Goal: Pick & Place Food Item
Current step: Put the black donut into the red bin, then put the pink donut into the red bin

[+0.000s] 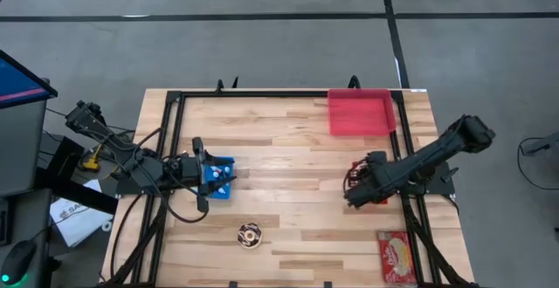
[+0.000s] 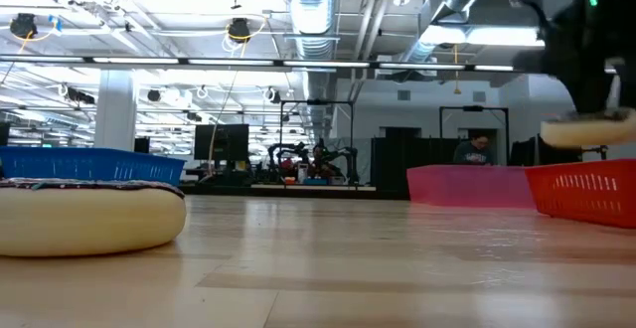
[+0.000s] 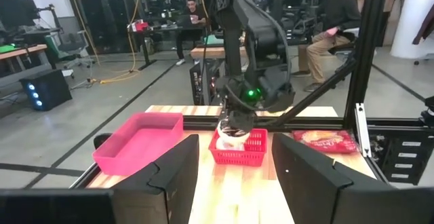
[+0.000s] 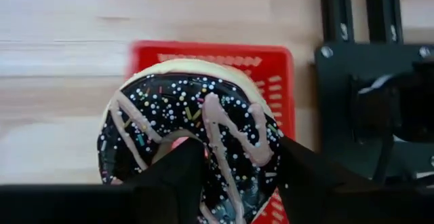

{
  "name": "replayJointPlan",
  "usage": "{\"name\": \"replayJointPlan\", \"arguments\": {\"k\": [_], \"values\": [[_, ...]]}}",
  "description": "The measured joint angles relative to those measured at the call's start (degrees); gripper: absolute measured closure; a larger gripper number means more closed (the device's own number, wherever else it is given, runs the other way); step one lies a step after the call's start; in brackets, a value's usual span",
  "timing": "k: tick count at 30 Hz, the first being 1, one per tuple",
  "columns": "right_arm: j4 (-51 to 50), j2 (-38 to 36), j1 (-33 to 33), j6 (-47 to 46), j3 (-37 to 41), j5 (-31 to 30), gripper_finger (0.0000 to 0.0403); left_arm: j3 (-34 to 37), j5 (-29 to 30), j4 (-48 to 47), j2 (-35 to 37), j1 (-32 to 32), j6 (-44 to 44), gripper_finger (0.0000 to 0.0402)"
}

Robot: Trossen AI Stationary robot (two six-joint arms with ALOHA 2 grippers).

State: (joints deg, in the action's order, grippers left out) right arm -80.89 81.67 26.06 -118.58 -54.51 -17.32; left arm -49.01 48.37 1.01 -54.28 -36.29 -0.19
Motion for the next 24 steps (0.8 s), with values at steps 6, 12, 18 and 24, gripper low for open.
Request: {"name": "replayJointPlan", "arguments": {"k": [6, 12, 18, 24], "values": [[5.5, -1.3, -1.3, -1.1, 6.4, 2.9, 0.0219, 0.0, 0.3, 0.0, 0.0, 0.0, 0.0, 0.022], [7.1, -1.2, -1.9, 0.3, 7.1, 2.4, 0.0182, 0.0, 0.4, 0.0, 0.0, 0.0, 0.3, 0.022], [8.4, -1.2, 0.2, -0.6, 7.1, 4.0, 0.0154, 0.0, 0.5, 0.0, 0.0, 0.0, 0.4, 0.022], [6.0, -1.2, 1.0, -0.9, 5.0, 3.8, 0.0154, 0.0, 0.6, 0.0, 0.0, 0.0, 0.4, 0.022]]}}
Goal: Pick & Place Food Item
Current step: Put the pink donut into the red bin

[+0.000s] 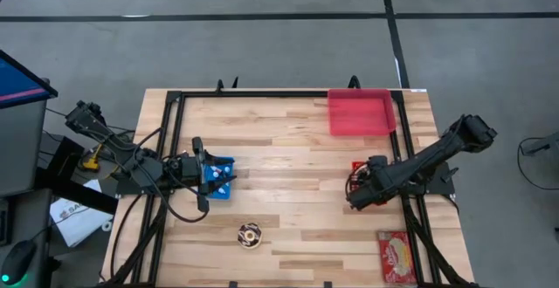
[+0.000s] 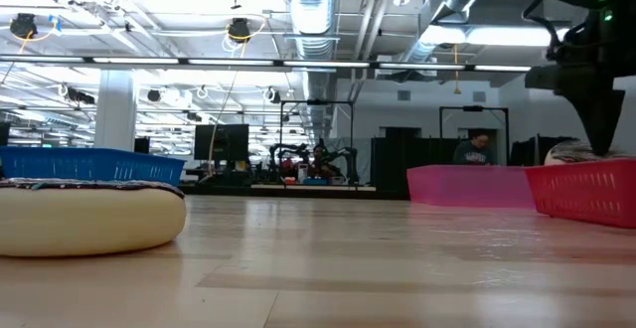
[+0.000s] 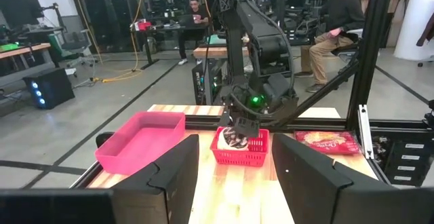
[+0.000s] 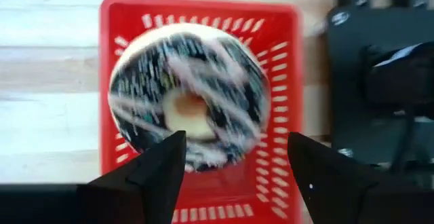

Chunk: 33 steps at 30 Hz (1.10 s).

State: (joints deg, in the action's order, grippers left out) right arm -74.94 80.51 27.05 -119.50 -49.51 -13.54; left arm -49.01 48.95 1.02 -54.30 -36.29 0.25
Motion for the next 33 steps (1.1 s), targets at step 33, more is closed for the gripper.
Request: {"name": "replayJointPlan", "arguments": {"k": [33], "values": [[25.7, 38.1, 0.8, 30.4, -53.9, -6.8, 0.0169, 0.0, 6.8, -14.6, 1.4, -11.7, 12.7, 0.022]]}}
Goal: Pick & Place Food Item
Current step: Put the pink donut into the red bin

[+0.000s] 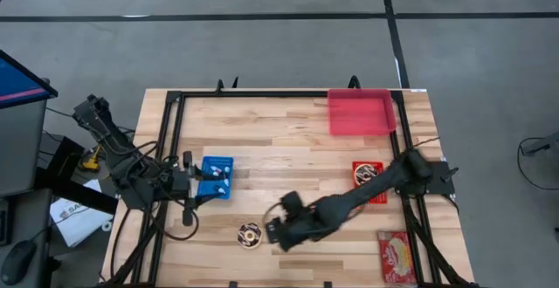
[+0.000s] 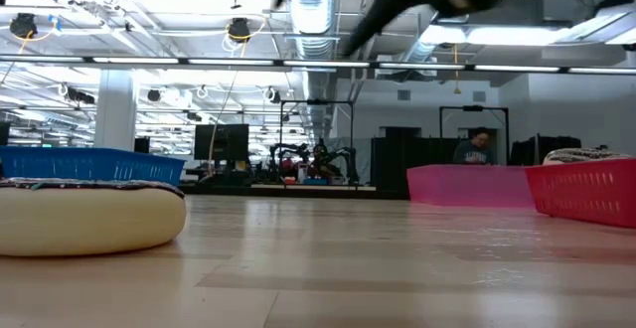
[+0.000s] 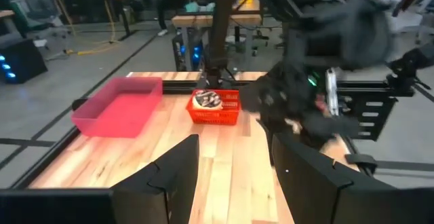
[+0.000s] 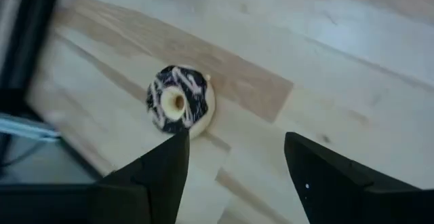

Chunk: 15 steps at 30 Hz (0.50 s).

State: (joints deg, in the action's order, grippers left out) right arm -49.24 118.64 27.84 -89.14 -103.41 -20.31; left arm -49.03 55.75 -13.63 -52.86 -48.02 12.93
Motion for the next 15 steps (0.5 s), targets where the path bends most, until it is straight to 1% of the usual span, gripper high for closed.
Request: {"name": "replayJointPlan", "arguments": {"k": [3, 5, 7, 9, 10, 11, 13, 15], "values": [[-9.5, 7.6, -1.5, 3.9, -12.3, 0.5, 0.0173, -0.2, 0.8, -0.1, 0.0, -0.2, 0.0, 0.022], [-13.4, 11.7, -2.3, 6.1, -19.5, 0.9, 0.0173, -0.7, 0.8, -0.5, 0.0, -0.3, 0.0, 0.022], [-16.8, 14.7, -2.8, 7.7, -25.6, 0.9, 0.0173, -0.8, 0.5, -1.2, 0.0, -0.3, 0.0, 0.022], [-20.0, 17.0, -2.8, 8.0, -30.1, 0.8, 0.0173, -0.8, -1.7, -2.9, 0.0, -0.3, 1.5, 0.022], [-22.0, 17.7, -2.7, 8.0, -31.7, 0.8, 0.0173, -0.8, -3.4, -4.6, 0.0, -0.3, 3.5, 0.022], [-23.2, 17.8, -2.4, 7.8, -31.6, 0.8, 0.0173, -0.8, -5.4, -6.8, -0.2, -0.3, 5.8, 0.022], [-25.2, 16.6, -1.6, 5.2, -29.8, 1.0, 0.0174, -0.8, -9.6, -12.5, -1.4, -0.3, 10.5, 0.022], [-28.3, 15.4, -0.6, 2.5, -29.6, 0.9, 0.0174, -0.8, -13.8, -17.9, -3.2, -0.3, 14.4, 0.022]]}}
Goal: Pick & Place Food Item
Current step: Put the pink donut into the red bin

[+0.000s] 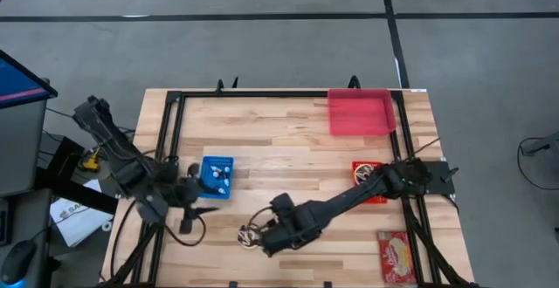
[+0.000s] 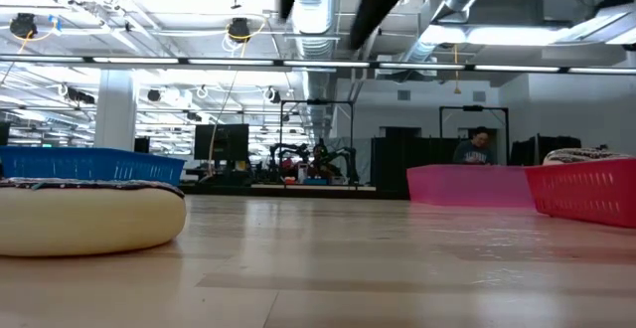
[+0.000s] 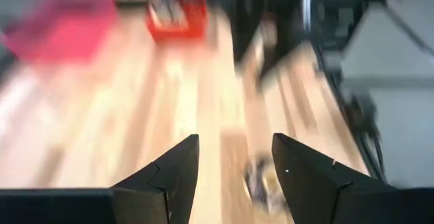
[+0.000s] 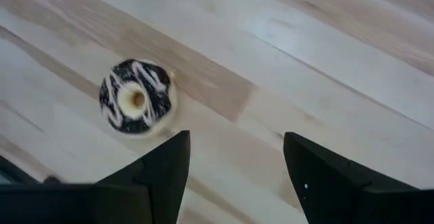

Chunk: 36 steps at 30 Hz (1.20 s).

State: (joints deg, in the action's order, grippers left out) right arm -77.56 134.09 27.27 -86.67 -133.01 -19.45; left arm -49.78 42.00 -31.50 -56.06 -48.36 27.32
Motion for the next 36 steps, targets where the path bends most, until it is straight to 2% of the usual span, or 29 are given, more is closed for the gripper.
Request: {"name": "replayJointPlan", "arguments": {"k": [4, 8, 12, 15, 20, 28, 36], "values": [[-4.2, -2.7, 2.9, -4.4, 0.0, -1.6, 0.0174, 0.0, -9.5, -5.2, -5.0, 0.2, 1.8, 0.0219], [-7.1, -5.0, 5.5, -8.5, -0.1, -3.9, 0.0174, 0.0, -15.8, -3.9, -11.9, 1.6, 1.3, 0.0204], [-9.9, -5.6, 7.4, -12.4, -0.1, -4.6, 0.0174, 0.0, -16.9, 0.5, -19.8, 3.6, -1.4, 0.0177], [-10.2, -5.6, 8.6, -14.3, -0.1, -4.6, 0.0174, 0.0, -17.4, 8.5, -24.8, 5.2, -3.5, 0.016], [-10.9, -5.6, 10.7, -18.2, -0.1, -4.6, 0.0174, 0.0, -18.3, 18.5, -31.6, 7.2, -5.5, 0.0156], [-12.0, -5.6, 13.0, -22.3, -0.1, -6.1, 0.0174, 0.0, -19.8, 22.9, -38.6, 11.2, -5.8, 0.0171], [-12.0, -5.6, 14.2, -22.9, -0.1, -6.2, 0.0174, 0.0, -23.4, 22.1, -40.2, 13.7, -7.6, 0.0172]]}}
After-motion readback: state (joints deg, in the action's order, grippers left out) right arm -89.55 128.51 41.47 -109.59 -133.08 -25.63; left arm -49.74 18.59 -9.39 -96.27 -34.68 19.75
